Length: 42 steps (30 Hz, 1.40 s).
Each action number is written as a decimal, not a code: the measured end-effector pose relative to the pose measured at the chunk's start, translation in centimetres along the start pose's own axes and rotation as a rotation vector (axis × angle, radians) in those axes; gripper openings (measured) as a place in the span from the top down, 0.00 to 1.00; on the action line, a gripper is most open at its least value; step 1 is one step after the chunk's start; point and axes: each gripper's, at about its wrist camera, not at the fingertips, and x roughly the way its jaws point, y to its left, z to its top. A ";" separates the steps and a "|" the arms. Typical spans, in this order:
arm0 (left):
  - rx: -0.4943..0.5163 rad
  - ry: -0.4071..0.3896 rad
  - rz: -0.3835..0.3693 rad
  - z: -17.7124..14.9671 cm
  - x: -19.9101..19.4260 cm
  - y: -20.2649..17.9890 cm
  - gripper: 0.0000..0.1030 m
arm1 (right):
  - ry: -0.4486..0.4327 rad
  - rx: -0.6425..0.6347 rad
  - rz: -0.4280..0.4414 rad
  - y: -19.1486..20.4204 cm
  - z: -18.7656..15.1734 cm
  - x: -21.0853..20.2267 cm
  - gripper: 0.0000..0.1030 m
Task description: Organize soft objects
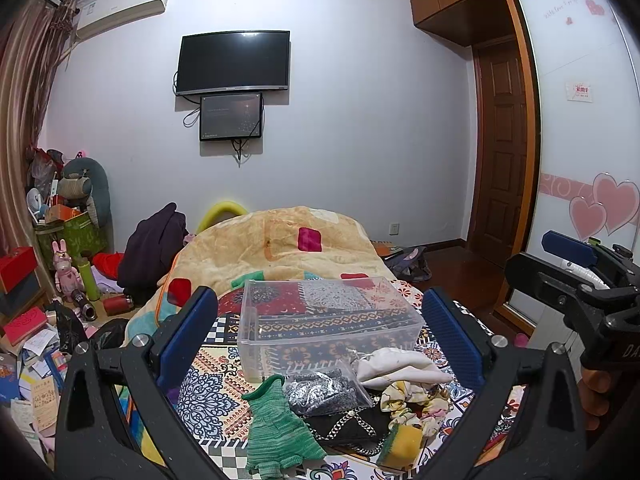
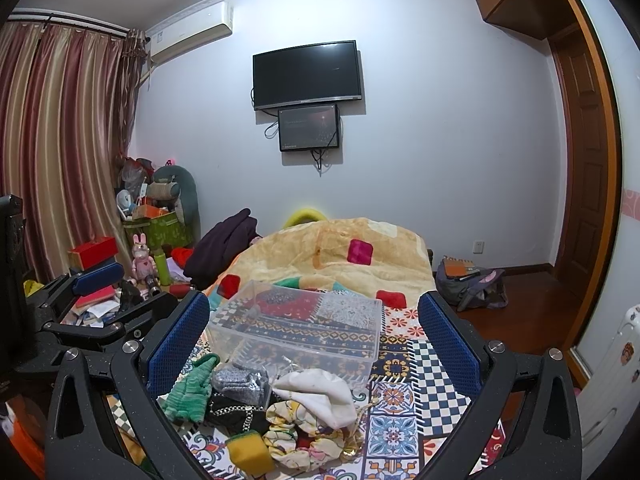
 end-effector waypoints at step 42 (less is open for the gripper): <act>-0.030 0.289 -0.001 -5.2 5.7 4.5 0.04 | 0.264 0.020 0.044 -2.8 -4.3 4.8 0.06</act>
